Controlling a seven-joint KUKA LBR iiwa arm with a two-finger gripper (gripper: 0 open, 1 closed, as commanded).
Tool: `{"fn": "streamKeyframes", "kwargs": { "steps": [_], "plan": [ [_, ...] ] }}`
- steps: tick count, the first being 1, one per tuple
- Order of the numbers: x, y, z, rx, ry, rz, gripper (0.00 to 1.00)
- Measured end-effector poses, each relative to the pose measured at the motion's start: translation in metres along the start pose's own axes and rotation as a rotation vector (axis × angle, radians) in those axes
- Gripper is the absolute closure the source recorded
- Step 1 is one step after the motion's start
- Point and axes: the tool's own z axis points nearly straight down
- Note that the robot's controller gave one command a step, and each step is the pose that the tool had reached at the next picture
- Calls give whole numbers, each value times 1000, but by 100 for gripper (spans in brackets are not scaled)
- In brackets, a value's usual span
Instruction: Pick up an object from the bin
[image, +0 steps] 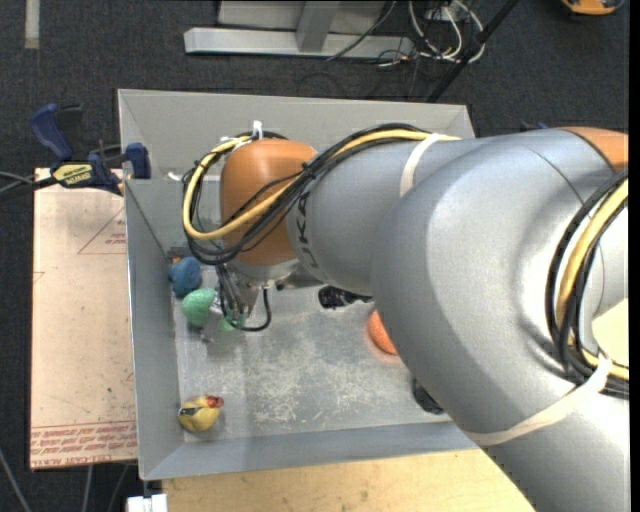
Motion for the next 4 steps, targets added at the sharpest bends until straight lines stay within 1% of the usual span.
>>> {"fn": "streamKeyframes", "kwargs": {
  "steps": [2, 3, 4],
  "plan": [
    [0, 0, -6, 1, 2, 0, 100],
    [2, -2, -24, 6, 8, 1, 100],
    [0, 0, -44, 1, 3, 0, 100]
  ]
}}
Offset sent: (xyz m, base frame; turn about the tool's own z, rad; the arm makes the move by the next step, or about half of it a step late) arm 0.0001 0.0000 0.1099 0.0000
